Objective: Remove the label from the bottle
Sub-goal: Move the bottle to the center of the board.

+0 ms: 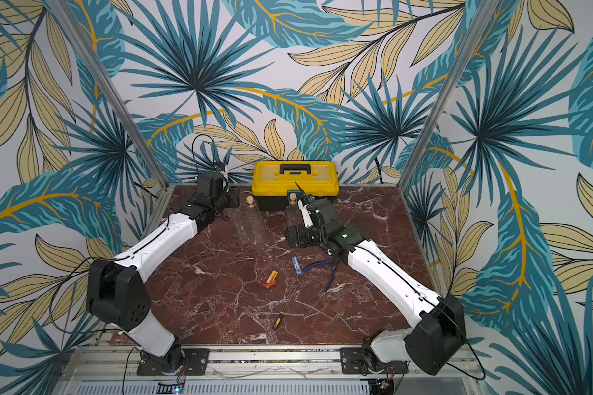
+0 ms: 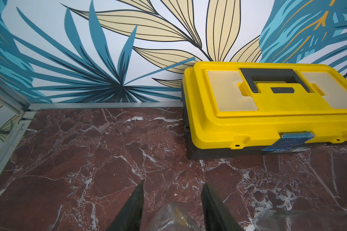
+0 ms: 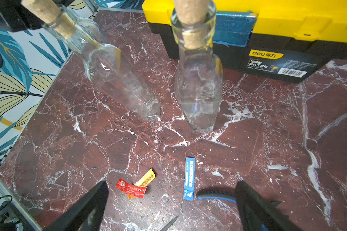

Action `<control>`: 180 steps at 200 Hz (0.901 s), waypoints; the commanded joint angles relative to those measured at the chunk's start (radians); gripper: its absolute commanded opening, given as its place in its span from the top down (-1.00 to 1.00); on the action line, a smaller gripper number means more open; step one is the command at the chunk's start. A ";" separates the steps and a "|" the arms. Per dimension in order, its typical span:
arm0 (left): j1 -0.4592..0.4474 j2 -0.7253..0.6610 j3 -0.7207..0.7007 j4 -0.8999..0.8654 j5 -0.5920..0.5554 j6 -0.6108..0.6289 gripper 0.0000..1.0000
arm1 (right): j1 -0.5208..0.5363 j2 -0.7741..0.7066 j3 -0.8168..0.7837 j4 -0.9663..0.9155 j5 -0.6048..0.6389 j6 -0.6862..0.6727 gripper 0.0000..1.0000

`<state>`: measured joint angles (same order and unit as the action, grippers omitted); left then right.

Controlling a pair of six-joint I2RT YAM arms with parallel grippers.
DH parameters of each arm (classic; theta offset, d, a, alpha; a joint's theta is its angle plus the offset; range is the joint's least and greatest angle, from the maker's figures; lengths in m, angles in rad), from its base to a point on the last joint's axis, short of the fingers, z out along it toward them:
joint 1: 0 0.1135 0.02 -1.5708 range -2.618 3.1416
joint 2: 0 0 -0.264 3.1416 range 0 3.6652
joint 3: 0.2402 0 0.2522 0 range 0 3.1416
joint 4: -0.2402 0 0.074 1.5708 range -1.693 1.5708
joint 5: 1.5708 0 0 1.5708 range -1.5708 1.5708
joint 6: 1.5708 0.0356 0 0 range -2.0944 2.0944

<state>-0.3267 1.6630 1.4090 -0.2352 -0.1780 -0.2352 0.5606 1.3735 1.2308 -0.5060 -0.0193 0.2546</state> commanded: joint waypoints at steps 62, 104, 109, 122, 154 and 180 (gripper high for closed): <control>-0.004 -0.044 0.027 0.020 0.005 0.002 -0.14 | -0.004 0.003 0.007 0.006 0.011 0.001 -0.99; -0.004 -0.111 0.005 0.020 0.000 0.007 -0.22 | -0.005 -0.015 -0.005 0.000 0.018 -0.002 -0.99; -0.005 -0.127 -0.001 0.020 -0.002 0.007 -0.23 | -0.005 -0.017 -0.007 -0.001 0.019 -0.002 -0.99; -0.004 -0.161 -0.022 0.017 -0.007 0.003 -0.25 | -0.004 -0.023 -0.009 -0.005 0.021 -0.003 -0.99; -0.004 -0.239 -0.054 -0.055 -0.011 -0.022 -0.32 | -0.004 -0.043 -0.014 -0.020 0.037 -0.004 -0.99; -0.004 -0.299 -0.097 -0.120 -0.015 -0.048 -0.33 | -0.004 -0.067 -0.025 -0.035 0.070 -0.002 -0.99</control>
<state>-0.3267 1.4136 1.3655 -0.2729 -0.1799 -0.2535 0.5606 1.3495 1.2285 -0.5106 0.0086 0.2543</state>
